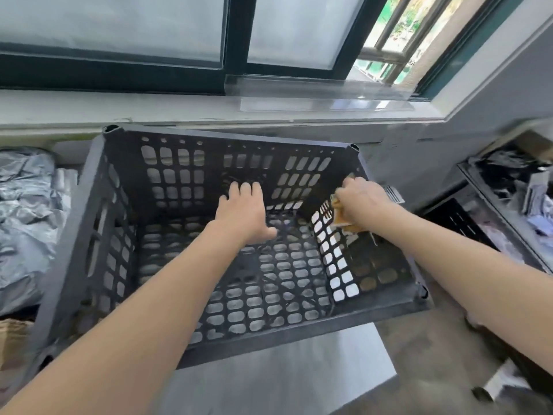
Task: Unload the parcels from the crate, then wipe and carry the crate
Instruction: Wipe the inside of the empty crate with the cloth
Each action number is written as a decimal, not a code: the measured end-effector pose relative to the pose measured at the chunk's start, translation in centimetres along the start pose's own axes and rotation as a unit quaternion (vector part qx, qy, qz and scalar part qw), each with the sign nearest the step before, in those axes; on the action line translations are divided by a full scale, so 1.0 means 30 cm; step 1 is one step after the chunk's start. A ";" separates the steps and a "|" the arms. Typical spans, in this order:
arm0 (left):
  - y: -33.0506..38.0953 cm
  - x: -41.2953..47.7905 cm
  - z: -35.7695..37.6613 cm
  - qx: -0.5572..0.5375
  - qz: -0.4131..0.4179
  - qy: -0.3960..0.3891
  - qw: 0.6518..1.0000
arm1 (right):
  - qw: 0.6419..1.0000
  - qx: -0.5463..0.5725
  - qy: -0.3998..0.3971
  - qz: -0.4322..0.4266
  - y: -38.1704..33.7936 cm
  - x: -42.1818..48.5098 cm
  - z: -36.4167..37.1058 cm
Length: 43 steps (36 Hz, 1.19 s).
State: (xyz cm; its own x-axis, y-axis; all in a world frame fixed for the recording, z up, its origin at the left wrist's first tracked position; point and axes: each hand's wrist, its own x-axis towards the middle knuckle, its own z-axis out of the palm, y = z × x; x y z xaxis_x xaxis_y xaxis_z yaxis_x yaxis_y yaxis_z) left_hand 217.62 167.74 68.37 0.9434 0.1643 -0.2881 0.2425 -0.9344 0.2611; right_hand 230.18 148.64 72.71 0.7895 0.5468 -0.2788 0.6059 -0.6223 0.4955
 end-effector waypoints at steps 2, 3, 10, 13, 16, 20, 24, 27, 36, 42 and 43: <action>0.009 -0.009 0.012 -0.003 0.010 0.001 1.000 | 0.999 -0.031 -0.027 -0.003 -0.009 -0.052 0.010; 0.014 -0.013 0.019 -0.005 0.015 0.000 1.000 | 0.998 -0.036 -0.043 -0.001 -0.017 -0.079 0.011; 0.051 -0.043 0.038 -0.006 0.039 -0.018 0.999 | 0.998 0.017 -0.053 0.012 0.009 -0.240 -0.013; 0.075 -0.050 0.027 -0.004 0.043 -0.006 0.999 | 0.989 0.113 0.083 0.054 0.102 -0.258 -0.035; 0.099 -0.057 0.007 -0.001 0.039 0.011 0.999 | 0.959 0.199 0.188 0.080 0.201 -0.214 -0.041; 0.135 -0.061 -0.020 0.000 0.019 0.025 0.999 | 0.933 0.267 0.224 0.091 0.298 -0.075 -0.038; 0.195 -0.069 -0.038 0.009 -0.005 0.036 0.999 | 0.928 0.339 0.144 0.052 0.319 0.039 0.021; 0.242 -0.068 -0.045 0.016 -0.022 0.045 0.999 | 0.909 0.398 0.125 0.024 0.312 0.057 0.073; 0.399 -0.060 -0.039 0.013 -0.041 0.056 0.998 | 0.902 0.407 0.109 -0.096 0.336 -0.191 0.183; 0.451 -0.057 -0.022 0.016 -0.057 0.052 0.997 | 0.896 0.402 0.070 -0.177 0.360 -0.345 0.238; 0.454 -0.059 -0.018 0.015 -0.062 0.051 0.997 | 0.897 0.398 0.068 -0.180 0.361 -0.342 0.238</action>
State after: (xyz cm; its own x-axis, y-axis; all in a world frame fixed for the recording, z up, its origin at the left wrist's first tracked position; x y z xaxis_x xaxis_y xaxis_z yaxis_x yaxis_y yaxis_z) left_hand 219.38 154.90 72.93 0.9249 0.3099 -0.2202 0.3540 -0.9133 0.2015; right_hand 229.34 132.30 75.05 0.5429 0.8218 -0.1729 0.7392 -0.5653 -0.3661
